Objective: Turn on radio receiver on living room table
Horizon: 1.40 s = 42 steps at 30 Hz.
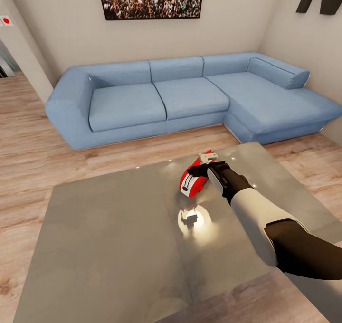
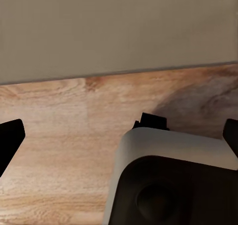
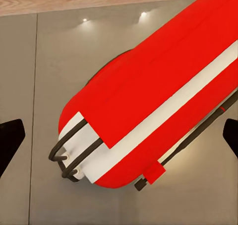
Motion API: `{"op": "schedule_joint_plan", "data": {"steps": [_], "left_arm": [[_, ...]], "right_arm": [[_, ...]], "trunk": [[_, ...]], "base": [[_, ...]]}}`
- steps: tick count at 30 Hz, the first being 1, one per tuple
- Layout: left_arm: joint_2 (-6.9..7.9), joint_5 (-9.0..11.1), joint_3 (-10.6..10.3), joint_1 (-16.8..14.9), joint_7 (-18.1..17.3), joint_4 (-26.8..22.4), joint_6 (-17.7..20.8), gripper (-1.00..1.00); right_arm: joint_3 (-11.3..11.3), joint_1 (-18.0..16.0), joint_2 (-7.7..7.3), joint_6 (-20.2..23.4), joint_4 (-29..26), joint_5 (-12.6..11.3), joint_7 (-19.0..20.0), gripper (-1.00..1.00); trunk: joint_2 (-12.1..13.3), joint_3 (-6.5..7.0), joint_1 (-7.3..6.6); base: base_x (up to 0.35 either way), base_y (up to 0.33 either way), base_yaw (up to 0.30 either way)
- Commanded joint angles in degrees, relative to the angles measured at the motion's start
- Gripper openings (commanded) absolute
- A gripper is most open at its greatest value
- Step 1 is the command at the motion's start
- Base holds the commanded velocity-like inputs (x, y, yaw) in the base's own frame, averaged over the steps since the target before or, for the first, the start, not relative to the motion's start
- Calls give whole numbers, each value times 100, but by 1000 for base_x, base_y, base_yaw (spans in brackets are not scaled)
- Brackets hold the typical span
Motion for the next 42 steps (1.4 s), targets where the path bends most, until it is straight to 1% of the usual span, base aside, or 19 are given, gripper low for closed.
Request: {"op": "schedule_joint_plan", "data": {"steps": [1, 5, 12, 17, 26, 29, 36, 40, 42], "left_arm": [[-1, 0, 0, 0, 1, 0, -3, 100], [-9, 0, 0, 0, 2, 0, -9, 100], [-21, 0, 0, 0, 3, 0, -11, 100], [-21, 0, 0, 0, 3, 0, -16, 100], [-21, 0, 0, 0, 3, 0, -12, 100], [-21, 0, 0, 0, 3, 0, -17, 100], [-21, 0, 0, 0, 3, 0, -13, 100], [-21, 0, 0, 0, 4, 0, -18, 100], [-21, 0, 0, 0, 4, 0, -16, 100]], "right_arm": [[-2, 0, 0, 0, 0, 0, 0, 100], [-4, 0, 0, -2, 0, 0, 8, 100], [-8, 0, 0, -4, 0, 0, 42, 100], [-8, 0, 0, -4, 0, 0, 44, 100], [-8, 0, 0, -4, 0, 2, 44, 100], [-7, 0, 0, -4, 0, 8, 40, 100], [-8, 0, 0, -4, 0, 6, 35, 100], [-6, 0, 0, -5, 0, 9, 35, 100], [-6, 0, 0, -4, 0, 9, 35, 100]], "trunk": [[-42, -19, 23], [-202, -90, 110], [-202, -90, 110], [-403, -180, 220], [-403, -180, 220], [-523, -234, 286], [-523, -234, 286], [-683, -306, 374], [-683, -306, 374]], "base": [[0, 0, 0], [0, 0, 0], [0, 0, 0], [0, 0, 0], [0, 0, 0], [0, 0, 0], [0, 0, 0], [0, 0, 0], [0, 0, 0]]}}
